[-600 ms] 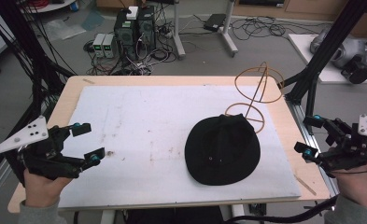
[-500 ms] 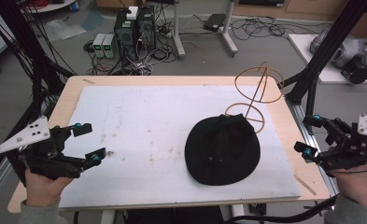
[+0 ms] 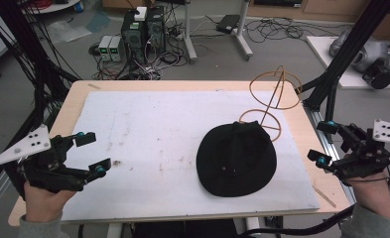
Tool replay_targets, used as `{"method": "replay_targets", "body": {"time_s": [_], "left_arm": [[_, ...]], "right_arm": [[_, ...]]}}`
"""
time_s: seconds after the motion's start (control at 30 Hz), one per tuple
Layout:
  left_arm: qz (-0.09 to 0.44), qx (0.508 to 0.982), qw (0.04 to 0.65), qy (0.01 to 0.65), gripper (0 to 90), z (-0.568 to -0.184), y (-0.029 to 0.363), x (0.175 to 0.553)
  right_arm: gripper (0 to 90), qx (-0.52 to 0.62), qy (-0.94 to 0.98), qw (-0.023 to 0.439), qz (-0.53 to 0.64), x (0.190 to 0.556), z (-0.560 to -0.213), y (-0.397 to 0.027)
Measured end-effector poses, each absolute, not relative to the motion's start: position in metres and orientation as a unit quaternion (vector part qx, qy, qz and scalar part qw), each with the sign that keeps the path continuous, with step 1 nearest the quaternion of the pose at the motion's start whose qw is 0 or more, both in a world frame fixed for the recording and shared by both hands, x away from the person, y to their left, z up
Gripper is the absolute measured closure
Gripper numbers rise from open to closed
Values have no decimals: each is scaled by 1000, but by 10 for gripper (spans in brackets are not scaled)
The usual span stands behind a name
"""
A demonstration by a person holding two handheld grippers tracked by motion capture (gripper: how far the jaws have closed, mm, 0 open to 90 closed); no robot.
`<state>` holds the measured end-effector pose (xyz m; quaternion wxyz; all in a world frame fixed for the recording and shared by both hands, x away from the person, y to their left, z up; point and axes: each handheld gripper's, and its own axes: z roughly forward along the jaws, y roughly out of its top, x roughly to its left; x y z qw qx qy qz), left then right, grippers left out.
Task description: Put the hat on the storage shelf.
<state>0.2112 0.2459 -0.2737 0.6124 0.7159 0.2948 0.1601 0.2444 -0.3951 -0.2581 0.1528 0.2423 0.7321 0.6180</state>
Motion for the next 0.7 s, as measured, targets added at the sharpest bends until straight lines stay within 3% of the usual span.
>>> {"method": "replay_targets", "body": {"time_s": [0.7], "left_arm": [[154,716,614,293,77,-275,245,213]], "right_arm": [[19,222,743,157,612,258,-255,-363]]}}
